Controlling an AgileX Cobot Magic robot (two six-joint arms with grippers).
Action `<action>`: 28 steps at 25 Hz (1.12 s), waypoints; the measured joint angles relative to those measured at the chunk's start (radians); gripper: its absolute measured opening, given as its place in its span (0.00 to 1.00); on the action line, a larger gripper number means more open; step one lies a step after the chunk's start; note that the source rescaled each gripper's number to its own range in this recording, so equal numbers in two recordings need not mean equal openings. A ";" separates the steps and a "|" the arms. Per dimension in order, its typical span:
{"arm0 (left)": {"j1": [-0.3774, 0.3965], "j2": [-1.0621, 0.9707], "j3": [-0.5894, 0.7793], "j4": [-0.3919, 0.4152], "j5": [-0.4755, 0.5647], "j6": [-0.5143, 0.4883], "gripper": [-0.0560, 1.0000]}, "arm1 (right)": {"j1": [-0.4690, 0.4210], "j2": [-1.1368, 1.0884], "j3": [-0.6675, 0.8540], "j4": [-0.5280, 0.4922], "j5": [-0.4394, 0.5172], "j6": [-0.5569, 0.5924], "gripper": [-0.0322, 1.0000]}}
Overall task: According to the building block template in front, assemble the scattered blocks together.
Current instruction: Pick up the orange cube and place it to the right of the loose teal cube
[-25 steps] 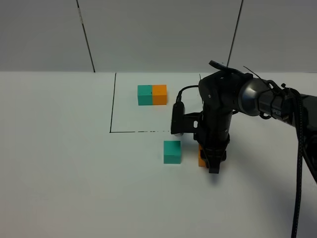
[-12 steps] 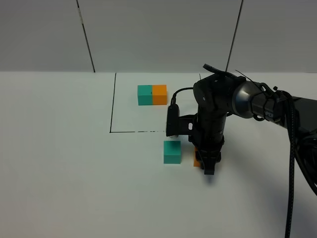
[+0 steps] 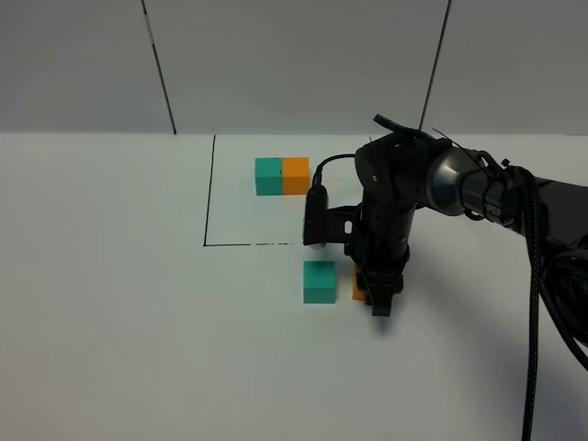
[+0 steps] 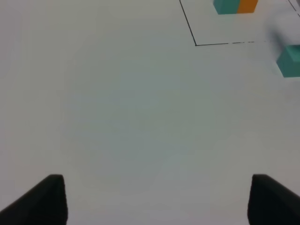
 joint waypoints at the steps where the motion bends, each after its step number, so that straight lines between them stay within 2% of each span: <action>1: 0.000 0.000 0.000 0.000 0.000 0.000 0.74 | 0.000 0.003 -0.002 0.000 0.001 0.000 0.03; 28: 0.000 0.000 0.000 0.000 0.000 -0.001 0.74 | 0.031 0.005 -0.005 0.001 0.004 -0.004 0.03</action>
